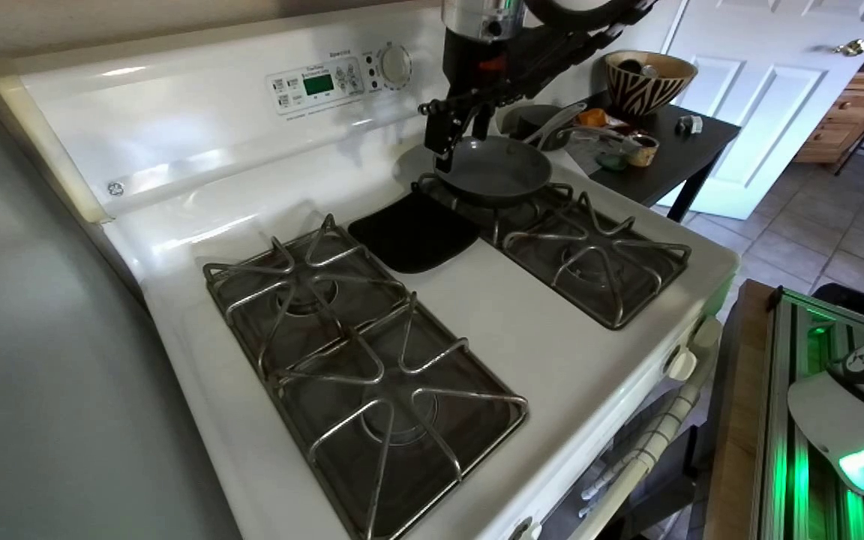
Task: Move the pan from the right to the left plate
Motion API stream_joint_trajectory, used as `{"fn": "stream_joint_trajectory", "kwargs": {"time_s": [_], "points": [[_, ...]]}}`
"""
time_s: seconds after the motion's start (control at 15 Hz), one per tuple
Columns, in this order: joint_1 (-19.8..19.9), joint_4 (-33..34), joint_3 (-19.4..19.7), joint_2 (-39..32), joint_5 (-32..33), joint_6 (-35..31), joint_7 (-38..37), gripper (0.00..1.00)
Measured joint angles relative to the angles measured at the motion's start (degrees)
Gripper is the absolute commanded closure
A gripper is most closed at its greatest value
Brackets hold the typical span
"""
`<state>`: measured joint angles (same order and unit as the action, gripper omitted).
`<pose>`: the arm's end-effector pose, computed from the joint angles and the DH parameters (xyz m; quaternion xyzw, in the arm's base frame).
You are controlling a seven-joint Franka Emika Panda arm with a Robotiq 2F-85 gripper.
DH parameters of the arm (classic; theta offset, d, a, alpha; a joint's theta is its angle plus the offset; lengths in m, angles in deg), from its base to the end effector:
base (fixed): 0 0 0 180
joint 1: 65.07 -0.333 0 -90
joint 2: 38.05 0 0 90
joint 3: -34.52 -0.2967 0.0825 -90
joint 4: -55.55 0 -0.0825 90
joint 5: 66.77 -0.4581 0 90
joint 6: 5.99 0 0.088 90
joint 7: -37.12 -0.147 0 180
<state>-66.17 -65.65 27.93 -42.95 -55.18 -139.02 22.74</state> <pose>0.6275 0.0753 0.2841 0.9955 0.0057 0.0736 0.0600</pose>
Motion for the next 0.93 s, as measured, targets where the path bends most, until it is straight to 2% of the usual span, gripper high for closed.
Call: {"fn": "stream_joint_trajectory", "kwargs": {"time_s": [0.33, 0.8, 0.87, 0.93], "points": [[-0.52, 3.66, 1.88, -6.48, -0.01, -0.01, 0.0, 0.0], [-1.29, 6.47, 3.68, -10.46, -0.29, -0.18, -0.54, 0.0], [-1.3, 6.8, 3.89, -10.91, -0.35, -0.29, -0.7, 0.01], [-1.3, 7.13, 4.07, -11.39, -0.41, -0.32, -0.85, 0.09]]}}
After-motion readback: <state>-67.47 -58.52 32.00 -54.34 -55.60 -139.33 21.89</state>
